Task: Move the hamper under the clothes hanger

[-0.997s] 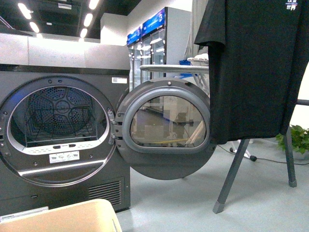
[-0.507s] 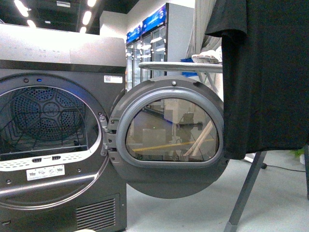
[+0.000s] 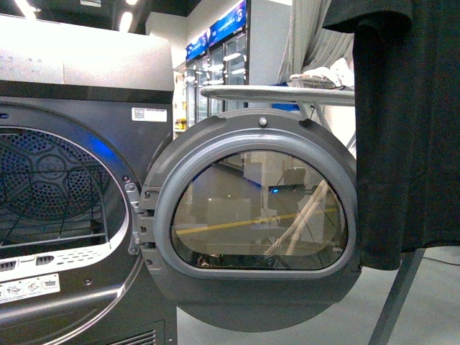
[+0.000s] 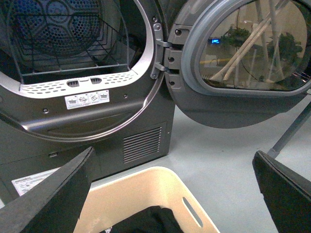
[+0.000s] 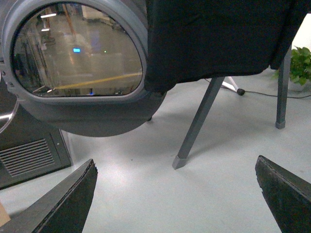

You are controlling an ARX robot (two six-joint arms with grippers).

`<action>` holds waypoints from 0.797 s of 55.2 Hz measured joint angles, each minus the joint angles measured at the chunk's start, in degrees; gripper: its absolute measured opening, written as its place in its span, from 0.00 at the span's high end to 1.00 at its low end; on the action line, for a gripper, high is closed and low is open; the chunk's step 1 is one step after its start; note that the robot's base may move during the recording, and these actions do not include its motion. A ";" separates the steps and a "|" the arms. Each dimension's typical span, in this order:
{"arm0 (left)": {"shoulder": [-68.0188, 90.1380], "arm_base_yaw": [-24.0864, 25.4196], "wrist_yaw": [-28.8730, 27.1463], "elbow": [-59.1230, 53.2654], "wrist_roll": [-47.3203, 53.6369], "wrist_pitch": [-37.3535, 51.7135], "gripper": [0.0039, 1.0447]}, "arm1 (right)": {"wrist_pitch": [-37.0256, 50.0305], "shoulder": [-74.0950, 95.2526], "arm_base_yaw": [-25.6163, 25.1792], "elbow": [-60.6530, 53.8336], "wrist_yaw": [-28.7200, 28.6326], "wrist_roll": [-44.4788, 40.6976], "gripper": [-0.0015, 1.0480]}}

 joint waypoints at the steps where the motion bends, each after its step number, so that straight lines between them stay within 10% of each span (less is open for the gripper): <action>1: -0.02 0.00 0.07 0.00 0.00 0.02 0.06 | 0.00 -0.02 0.00 0.00 0.00 0.00 0.08; 44: -0.09 -0.02 -0.11 0.00 0.00 0.02 0.06 | 0.00 -0.13 -0.02 0.00 -0.02 -0.02 0.08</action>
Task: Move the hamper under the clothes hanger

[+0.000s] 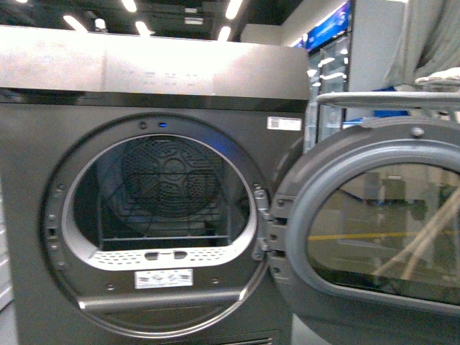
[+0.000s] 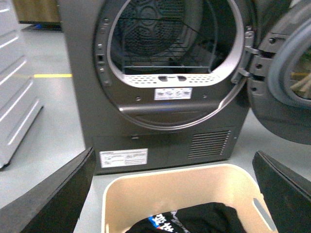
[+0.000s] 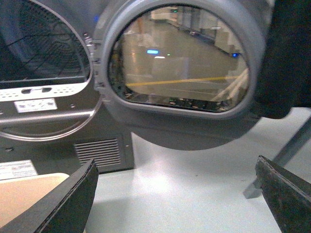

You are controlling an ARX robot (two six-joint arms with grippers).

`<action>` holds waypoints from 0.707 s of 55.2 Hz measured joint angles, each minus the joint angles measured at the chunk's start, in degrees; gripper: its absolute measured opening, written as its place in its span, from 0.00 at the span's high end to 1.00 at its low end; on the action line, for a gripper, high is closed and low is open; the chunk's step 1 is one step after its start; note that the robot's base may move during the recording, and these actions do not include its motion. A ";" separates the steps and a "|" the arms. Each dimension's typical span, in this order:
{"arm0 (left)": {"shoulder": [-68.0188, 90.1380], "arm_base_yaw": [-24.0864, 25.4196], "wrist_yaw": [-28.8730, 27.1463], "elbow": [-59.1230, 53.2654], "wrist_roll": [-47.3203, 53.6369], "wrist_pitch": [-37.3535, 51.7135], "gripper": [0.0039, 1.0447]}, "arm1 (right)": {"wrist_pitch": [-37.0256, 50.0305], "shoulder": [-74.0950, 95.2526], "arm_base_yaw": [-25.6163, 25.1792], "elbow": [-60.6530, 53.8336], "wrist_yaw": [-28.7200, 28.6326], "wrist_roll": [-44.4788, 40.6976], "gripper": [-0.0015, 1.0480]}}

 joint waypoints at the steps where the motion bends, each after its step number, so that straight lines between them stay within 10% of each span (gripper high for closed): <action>1: 0.00 0.00 -0.02 0.00 -0.02 0.00 0.06 | 0.00 0.00 0.00 0.00 0.00 0.02 0.08; 39: -0.04 0.04 0.11 0.00 0.00 0.00 0.06 | 0.00 0.00 0.02 0.00 0.00 0.02 0.08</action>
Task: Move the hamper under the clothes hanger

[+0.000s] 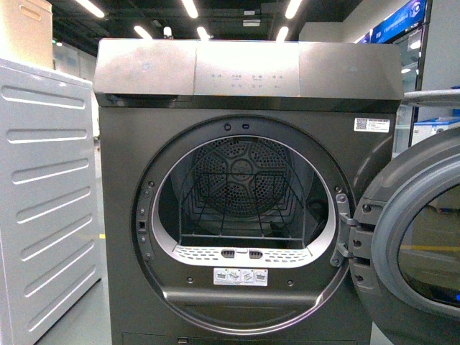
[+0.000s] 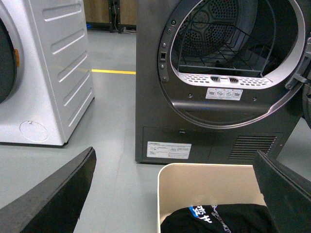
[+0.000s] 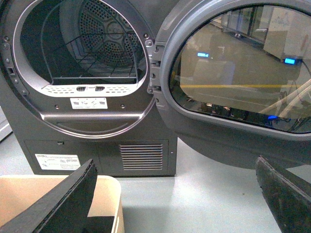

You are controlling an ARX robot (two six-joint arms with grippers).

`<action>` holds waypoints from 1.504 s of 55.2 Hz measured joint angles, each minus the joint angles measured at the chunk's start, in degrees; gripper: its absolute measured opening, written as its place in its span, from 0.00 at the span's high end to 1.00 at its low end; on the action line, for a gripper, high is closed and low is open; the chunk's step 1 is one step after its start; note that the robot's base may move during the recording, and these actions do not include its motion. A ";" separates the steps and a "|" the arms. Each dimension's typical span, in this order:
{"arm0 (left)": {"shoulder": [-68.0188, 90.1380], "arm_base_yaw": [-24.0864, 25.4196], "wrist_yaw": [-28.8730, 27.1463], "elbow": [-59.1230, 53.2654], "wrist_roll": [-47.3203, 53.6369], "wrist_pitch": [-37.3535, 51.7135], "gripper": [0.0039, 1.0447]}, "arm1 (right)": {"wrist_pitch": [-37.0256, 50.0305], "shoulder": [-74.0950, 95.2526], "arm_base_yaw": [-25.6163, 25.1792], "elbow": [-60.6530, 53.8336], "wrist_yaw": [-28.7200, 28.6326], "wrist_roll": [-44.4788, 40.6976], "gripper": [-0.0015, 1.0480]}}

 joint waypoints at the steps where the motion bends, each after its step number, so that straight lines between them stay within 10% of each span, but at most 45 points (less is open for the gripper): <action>1: 0.00 0.00 0.00 0.00 0.00 0.00 0.06 | 0.00 0.00 0.00 0.00 0.00 0.00 0.08; 18: 0.00 -0.02 -0.09 0.00 0.00 -0.02 0.06 | -0.31 0.26 0.31 0.04 1.14 0.37 0.08; 23: 8.57 -2.34 -13.68 2.14 -5.81 -1.09 0.06 | 1.16 10.51 3.43 2.36 12.79 8.83 0.08; 42: 82.82 6.62 -10.36 20.00 -8.02 40.68 0.06 | 35.12 69.33 5.57 19.85 5.49 16.72 0.08; 83: 124.48 -0.66 -1.97 45.59 -2.19 30.53 0.06 | 28.79 114.12 10.16 42.56 1.20 10.71 0.08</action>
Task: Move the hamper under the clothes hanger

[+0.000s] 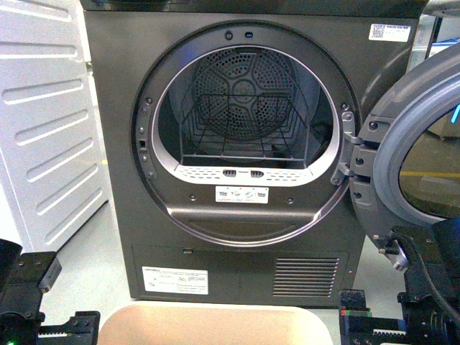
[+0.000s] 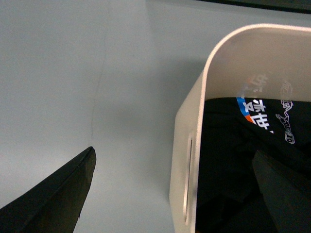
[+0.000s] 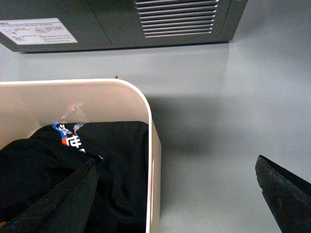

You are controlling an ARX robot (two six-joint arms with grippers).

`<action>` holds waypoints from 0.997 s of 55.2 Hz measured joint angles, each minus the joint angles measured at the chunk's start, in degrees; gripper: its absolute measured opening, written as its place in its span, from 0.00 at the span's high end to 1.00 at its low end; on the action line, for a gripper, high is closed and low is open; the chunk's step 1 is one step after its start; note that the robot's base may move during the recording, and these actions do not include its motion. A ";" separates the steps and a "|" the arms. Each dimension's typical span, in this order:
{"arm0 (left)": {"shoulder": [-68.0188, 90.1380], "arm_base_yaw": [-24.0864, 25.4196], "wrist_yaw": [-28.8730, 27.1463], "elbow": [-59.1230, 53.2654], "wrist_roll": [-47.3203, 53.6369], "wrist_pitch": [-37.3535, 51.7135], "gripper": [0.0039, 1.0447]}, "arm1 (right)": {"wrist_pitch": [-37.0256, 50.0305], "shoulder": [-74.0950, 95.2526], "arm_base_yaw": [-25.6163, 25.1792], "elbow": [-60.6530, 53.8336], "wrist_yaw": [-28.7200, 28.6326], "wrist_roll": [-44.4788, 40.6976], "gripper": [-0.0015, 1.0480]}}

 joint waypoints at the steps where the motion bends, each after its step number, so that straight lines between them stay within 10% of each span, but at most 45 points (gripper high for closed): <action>1: 0.44 -0.13 0.63 0.31 -0.02 -0.15 0.06 | -0.11 0.52 0.00 0.35 -0.04 -0.04 0.08; 55: 7.76 -5.38 1.97 6.32 -0.46 -5.42 0.06 | -5.38 17.62 1.66 12.68 -0.07 -7.72 0.08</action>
